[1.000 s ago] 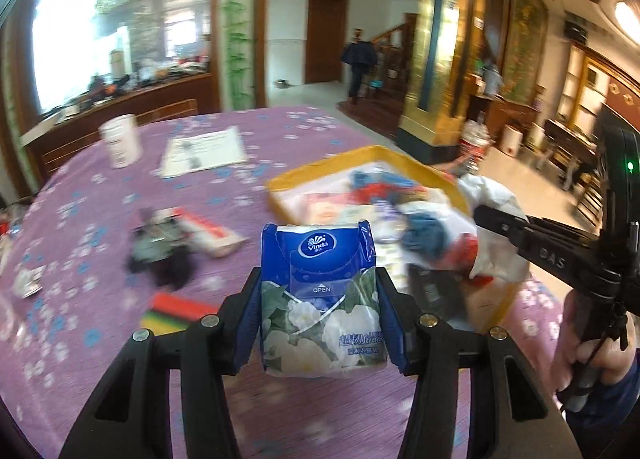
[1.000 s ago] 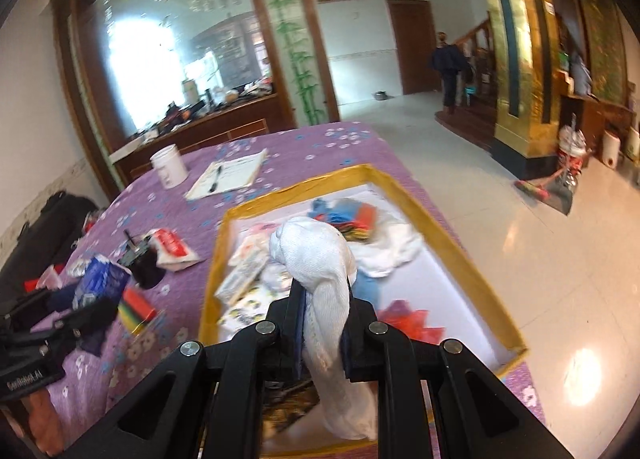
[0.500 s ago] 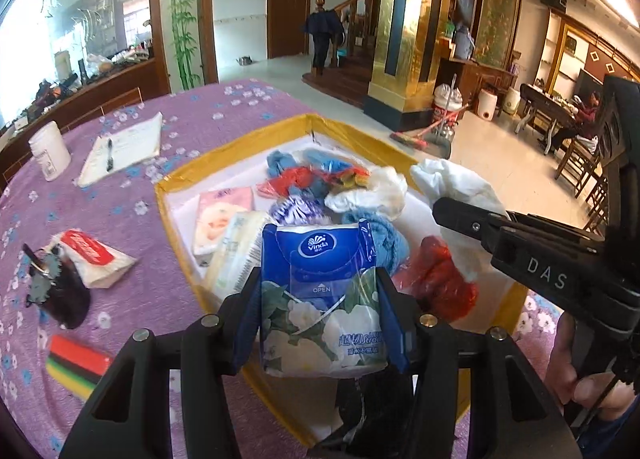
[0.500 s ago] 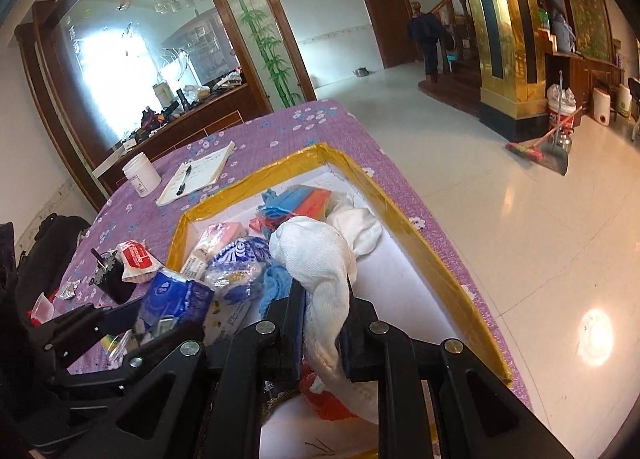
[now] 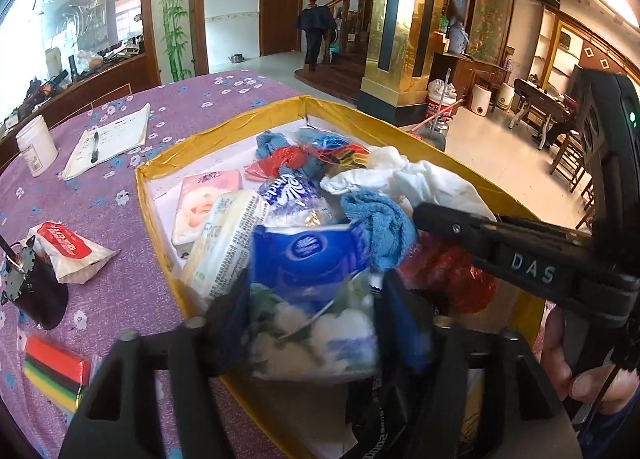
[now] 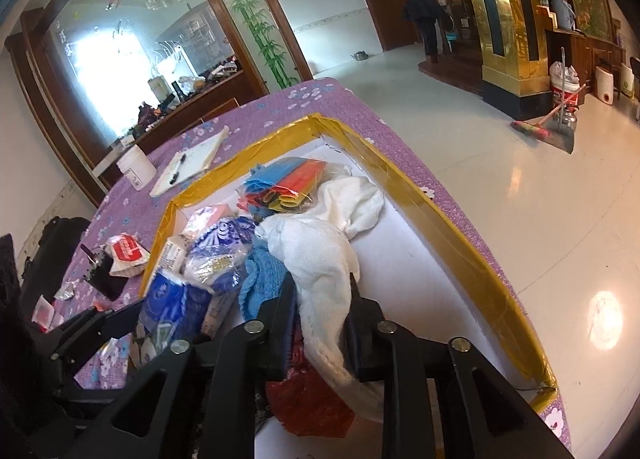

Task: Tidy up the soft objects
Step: 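Carry both items over the tray and open both tools to drop them, then move both tools back to the table toward the wet-wipe bag and striped sponge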

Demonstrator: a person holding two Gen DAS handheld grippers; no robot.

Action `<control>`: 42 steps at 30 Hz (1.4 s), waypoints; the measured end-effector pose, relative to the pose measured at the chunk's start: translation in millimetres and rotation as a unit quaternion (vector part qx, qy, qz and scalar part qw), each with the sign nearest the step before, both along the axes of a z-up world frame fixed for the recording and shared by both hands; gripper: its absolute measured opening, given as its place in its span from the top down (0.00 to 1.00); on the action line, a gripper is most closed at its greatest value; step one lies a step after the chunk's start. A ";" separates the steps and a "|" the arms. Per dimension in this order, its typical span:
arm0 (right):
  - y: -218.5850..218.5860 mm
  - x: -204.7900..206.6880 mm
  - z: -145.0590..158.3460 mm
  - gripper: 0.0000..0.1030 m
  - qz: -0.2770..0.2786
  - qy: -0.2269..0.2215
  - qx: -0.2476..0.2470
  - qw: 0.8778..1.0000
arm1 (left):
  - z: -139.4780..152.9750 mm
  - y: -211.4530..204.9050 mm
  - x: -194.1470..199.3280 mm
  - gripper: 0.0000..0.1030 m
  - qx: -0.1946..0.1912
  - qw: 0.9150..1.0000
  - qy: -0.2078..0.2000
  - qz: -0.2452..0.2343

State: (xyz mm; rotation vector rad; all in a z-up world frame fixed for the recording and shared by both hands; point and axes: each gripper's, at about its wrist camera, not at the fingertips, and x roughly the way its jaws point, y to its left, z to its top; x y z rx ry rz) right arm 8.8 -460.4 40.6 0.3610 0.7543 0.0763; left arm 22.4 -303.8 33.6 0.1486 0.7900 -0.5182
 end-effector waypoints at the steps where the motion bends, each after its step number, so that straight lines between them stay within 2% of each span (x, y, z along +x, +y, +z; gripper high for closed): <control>1: -0.2 -0.6 0.3 0.62 0.004 -0.004 0.005 1.000 | -0.3 0.2 -0.7 0.23 -0.003 1.000 -0.001 -0.001; 2: 0.5 -0.9 0.8 0.53 0.009 -0.007 0.008 1.000 | 0.8 0.7 -2.6 0.23 -0.007 1.000 -0.006 -0.003; 3: 1.2 -1.7 1.7 0.49 0.010 -0.012 0.009 1.000 | 1.5 1.0 -3.9 0.23 -0.008 1.000 -0.010 -0.004; 7: -2.6 -9.0 7.8 0.48 -0.007 -0.036 0.013 0.999 | 8.3 2.7 -12.6 0.16 -0.011 0.999 -0.040 -0.005; 13: -9.7 -21.7 19.8 0.47 -0.030 -0.081 0.021 0.996 | 17.4 7.4 -19.5 0.16 -0.004 0.996 -0.086 0.021; 15: -9.1 -25.4 23.8 0.44 -0.037 -0.094 0.015 0.995 | 20.7 9.8 -19.2 0.16 0.000 0.995 -0.099 0.033; 24: -6.2 -28.8 29.8 0.42 -0.046 -0.109 -0.002 0.993 | 31.0 17.4 -26.7 0.16 0.023 0.984 -0.157 0.082; 42: 1.0 -28.3 29.2 0.42 -0.040 -0.107 -0.031 0.993 | 48.4 36.6 -39.6 0.16 0.031 0.976 -0.174 0.125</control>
